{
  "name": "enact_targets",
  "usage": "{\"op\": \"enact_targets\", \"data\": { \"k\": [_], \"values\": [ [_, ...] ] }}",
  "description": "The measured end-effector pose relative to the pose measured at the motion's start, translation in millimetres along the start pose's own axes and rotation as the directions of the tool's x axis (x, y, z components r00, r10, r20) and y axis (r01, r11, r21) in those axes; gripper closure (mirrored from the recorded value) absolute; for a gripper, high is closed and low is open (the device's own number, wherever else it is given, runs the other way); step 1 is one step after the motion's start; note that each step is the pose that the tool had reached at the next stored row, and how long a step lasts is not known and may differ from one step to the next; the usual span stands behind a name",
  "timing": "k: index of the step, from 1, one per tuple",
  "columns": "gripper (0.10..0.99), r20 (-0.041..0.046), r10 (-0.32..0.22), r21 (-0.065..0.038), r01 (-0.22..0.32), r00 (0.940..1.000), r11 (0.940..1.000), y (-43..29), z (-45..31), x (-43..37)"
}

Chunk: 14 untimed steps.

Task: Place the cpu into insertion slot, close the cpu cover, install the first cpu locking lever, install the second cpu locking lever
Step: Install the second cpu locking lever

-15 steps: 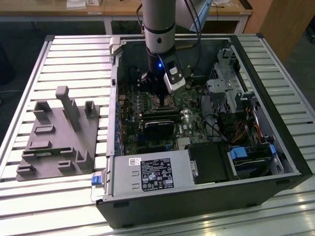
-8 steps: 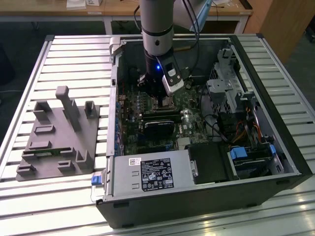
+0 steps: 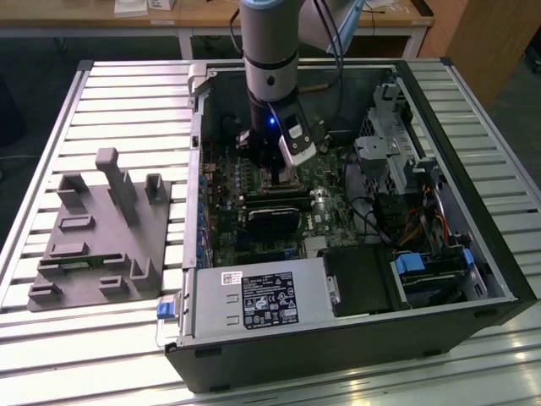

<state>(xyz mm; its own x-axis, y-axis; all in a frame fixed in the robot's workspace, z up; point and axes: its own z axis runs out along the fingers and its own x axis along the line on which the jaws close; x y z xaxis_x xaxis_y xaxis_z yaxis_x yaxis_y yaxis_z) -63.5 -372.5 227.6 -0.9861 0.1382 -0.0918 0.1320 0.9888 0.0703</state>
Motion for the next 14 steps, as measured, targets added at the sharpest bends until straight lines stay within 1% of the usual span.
{"op": "enact_targets", "data": {
  "k": [8,14],
  "values": [
    [0.980,-0.0057,0.004,-0.042,-0.004,1.0000,0.9991,-10.2,3.4,-0.5],
    [0.980,-0.0083,0.005,-0.060,-0.006,1.0000,0.9982,-13.3,6.0,2.6]
  ]
}}
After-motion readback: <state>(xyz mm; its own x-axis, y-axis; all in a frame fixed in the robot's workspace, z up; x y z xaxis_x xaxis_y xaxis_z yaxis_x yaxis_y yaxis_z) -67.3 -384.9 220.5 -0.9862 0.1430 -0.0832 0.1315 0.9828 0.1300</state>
